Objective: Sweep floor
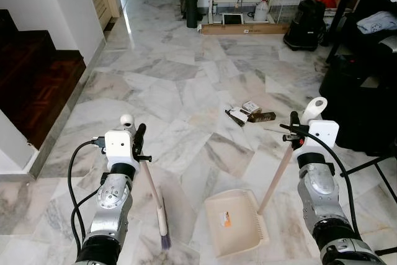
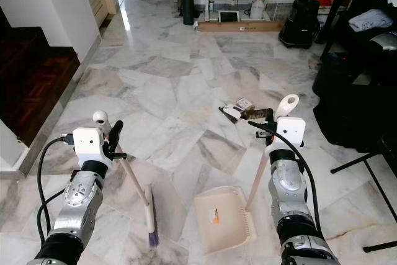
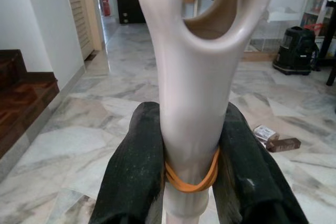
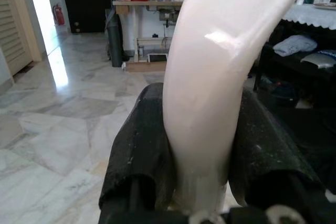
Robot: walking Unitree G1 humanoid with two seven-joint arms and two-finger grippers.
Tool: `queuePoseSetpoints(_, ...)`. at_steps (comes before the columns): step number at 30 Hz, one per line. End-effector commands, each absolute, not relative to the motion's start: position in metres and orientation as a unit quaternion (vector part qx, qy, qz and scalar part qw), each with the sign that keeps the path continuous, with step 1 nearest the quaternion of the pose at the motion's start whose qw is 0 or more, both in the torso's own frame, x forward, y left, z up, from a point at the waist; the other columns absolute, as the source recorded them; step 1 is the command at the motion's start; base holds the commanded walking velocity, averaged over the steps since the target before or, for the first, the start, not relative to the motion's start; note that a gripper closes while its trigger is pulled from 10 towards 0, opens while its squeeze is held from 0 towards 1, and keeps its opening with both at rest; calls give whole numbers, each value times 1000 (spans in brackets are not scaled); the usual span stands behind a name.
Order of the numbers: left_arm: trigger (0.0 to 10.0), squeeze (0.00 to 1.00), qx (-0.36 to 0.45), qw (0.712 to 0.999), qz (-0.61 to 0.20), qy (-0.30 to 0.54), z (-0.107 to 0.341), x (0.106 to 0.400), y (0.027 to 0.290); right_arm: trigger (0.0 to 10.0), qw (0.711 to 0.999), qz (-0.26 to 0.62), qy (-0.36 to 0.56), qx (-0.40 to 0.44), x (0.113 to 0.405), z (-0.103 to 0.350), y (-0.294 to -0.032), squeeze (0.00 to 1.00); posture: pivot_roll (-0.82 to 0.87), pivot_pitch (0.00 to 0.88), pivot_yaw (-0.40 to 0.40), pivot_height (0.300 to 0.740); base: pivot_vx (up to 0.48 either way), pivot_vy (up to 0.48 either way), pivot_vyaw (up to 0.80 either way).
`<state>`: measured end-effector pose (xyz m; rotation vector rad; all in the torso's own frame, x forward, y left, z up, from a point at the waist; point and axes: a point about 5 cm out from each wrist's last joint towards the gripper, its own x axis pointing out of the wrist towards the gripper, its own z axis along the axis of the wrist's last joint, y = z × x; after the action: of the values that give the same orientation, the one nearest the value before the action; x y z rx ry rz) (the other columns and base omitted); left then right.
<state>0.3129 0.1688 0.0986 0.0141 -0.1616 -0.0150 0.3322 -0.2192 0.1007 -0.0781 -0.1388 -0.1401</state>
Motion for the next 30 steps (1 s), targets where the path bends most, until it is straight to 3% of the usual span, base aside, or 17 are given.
queuePoseSetpoints(1,10000,0,18,994,-14,-104,111,314,171,10000,992,-78,-92,-32,334,109,-220,0,93,0,13,740,0,0,0)
queuePoseSetpoints(9,10000,0,30,993,20,-110,117,315,190,10000,996,-33,-81,-16,337,103,-190,0,86,36,-20,740,0,0,0)
queuePoseSetpoints(22,10000,0,20,996,1,-91,110,305,177,10000,995,-45,-90,2,332,103,-185,0,53,100,-9,740,0,0,0)
queuePoseSetpoints(30,10000,0,17,996,1,-93,112,302,174,10000,995,-42,-89,-3,329,103,-187,0,43,136,-17,740,297,0,0)
